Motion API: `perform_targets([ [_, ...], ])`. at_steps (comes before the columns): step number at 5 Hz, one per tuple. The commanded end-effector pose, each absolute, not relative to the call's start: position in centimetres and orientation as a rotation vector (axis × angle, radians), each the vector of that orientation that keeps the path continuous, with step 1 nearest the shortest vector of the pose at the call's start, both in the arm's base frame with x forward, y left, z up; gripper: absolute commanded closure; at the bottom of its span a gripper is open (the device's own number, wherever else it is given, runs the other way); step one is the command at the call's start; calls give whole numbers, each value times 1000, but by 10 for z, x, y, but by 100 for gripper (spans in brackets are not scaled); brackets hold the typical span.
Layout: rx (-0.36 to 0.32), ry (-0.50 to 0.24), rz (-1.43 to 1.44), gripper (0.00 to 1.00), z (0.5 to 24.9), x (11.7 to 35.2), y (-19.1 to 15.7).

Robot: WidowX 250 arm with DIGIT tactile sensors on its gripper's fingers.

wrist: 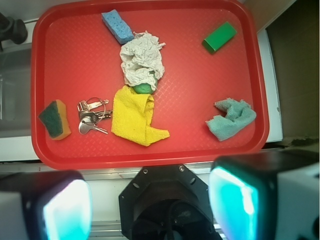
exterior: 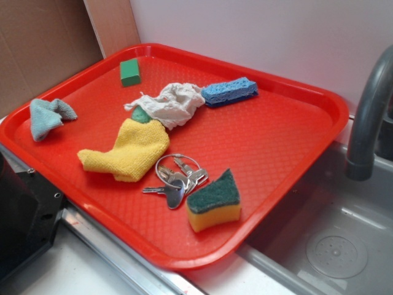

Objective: Grab the blue cloth.

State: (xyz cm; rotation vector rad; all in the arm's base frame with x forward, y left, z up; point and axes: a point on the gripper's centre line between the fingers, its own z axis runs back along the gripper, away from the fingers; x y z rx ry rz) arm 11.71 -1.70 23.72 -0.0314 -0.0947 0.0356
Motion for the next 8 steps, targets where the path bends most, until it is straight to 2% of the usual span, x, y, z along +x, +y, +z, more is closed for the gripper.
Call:
perform_targets([
  [1, -31, -95, 36, 0, 237, 117, -17],
  [2, 0, -107, 284, 0, 190, 158, 33],
  [3, -31, -155, 535, 0, 159, 174, 91],
  [4, 1, -210, 783, 0, 122, 169, 128],
  [5, 52, -198, 1029, 0, 112, 162, 139],
  [6, 29, -172, 1125, 0, 110, 163, 132],
  [7, 65, -90, 1133, 0, 83, 162, 133],
  [8, 88, -65, 1096, 0, 61, 158, 135],
])
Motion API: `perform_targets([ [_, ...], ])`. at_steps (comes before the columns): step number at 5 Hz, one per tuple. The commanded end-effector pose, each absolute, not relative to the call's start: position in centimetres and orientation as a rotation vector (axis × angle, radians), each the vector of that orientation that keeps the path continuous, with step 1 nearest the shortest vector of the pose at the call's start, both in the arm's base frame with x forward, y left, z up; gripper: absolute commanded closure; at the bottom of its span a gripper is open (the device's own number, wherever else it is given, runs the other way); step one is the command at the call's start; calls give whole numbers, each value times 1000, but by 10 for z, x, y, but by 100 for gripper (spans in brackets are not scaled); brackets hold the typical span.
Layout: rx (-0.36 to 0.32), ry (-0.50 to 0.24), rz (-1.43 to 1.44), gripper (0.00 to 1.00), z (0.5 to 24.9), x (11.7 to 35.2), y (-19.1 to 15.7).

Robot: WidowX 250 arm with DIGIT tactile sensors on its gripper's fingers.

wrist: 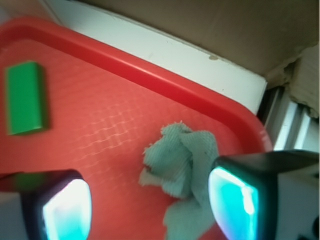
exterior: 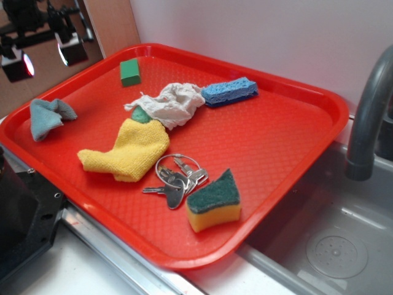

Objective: Grab the blue cloth.

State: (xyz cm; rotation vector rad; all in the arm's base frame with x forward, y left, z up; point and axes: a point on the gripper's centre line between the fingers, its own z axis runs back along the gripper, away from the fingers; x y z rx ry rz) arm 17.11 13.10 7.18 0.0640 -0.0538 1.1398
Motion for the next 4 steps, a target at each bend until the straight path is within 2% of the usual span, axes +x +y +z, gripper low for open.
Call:
perform_targets([
  [1, 87, -46, 1033, 0, 43, 156, 127],
  [2, 77, -10, 1021, 0, 36, 151, 117],
  [3, 76, 16, 1009, 54, 30, 151, 111],
  [4, 71, 41, 998, 100, 30, 146, 108],
])
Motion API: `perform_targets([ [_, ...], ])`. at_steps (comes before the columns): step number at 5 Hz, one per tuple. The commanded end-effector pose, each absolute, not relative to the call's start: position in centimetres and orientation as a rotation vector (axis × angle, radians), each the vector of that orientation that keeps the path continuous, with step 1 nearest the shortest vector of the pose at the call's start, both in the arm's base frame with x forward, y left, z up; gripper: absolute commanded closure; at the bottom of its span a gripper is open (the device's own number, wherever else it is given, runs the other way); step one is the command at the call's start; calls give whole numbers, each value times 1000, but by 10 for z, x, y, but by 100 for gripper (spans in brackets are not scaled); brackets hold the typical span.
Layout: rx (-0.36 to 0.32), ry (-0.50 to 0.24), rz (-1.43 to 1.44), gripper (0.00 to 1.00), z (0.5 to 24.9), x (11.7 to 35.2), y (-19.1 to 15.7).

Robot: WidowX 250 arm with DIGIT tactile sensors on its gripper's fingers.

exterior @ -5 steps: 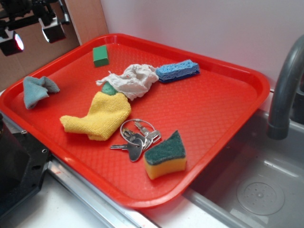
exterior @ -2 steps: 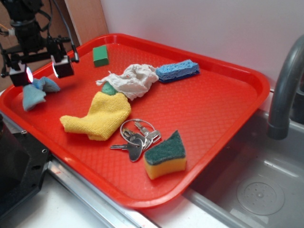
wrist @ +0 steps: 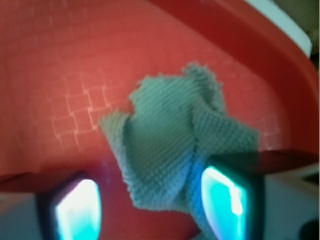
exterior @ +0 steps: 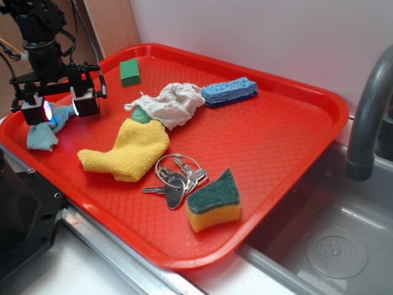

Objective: Grab the blue cloth.

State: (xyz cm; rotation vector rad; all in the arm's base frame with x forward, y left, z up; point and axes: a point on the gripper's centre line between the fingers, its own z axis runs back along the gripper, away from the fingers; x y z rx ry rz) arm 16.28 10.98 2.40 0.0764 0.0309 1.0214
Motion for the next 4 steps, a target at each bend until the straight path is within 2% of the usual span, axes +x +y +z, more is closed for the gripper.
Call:
perform_targets([
  [1, 74, 72, 992, 100, 26, 139, 113],
  [2, 62, 83, 970, 100, 27, 137, 114],
  [3, 0, -32, 855, 100, 69, 156, 102],
  [4, 0, -32, 855, 0, 69, 156, 102],
])
